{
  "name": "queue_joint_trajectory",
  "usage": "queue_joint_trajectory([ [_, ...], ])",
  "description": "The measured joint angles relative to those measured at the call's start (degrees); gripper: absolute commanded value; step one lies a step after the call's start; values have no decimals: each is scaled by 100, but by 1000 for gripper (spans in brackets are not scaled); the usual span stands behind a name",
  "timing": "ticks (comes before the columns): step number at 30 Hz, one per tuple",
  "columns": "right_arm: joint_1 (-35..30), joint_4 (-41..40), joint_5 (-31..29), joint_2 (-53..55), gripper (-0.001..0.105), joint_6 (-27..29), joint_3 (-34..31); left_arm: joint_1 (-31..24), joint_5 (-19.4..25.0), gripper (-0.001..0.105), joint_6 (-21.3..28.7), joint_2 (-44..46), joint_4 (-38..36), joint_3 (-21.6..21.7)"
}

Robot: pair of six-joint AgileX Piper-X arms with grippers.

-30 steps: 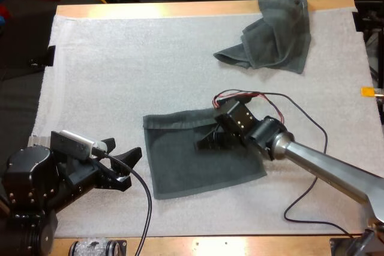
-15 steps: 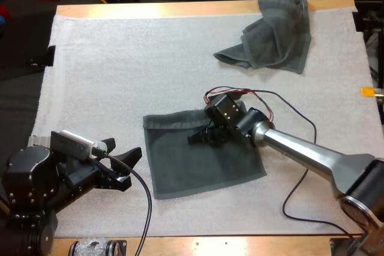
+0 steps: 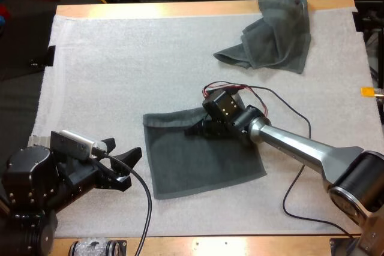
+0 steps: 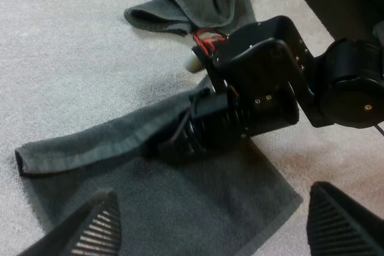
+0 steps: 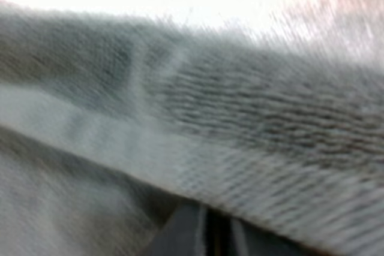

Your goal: Pick towel from pile, fold and stack

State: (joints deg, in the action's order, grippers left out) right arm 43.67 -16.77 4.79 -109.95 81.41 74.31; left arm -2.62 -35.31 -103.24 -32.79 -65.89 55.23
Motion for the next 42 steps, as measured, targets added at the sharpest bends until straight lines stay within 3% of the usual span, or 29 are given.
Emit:
queue_joint_trajectory([
  [7,0,866,-673,0,1,-84,0,0,0,63,0,0,0,0],
  [10,0,1343,-1124,0,6,-84,0,0,0,63,0,0,0,0],
  [15,0,2179,-1483,0,35,-84,0,0,0,63,0,0,0,0],
  [21,0,2281,-1494,205,66,-84,0,0,0,63,0,0,0,0],
  [24,0,2023,-1494,486,72,-84,0,23,0,63,0,0,0,0],
  [30,0,981,-1494,1194,71,45,0,401,-12,66,-35,0,-40,0],
  [32,0,454,-1494,1427,71,110,0,456,-12,72,-98,0,-90,0],
  [42,0,-2097,-1494,2679,71,213,0,463,-12,71,-181,0,-514,0],
])
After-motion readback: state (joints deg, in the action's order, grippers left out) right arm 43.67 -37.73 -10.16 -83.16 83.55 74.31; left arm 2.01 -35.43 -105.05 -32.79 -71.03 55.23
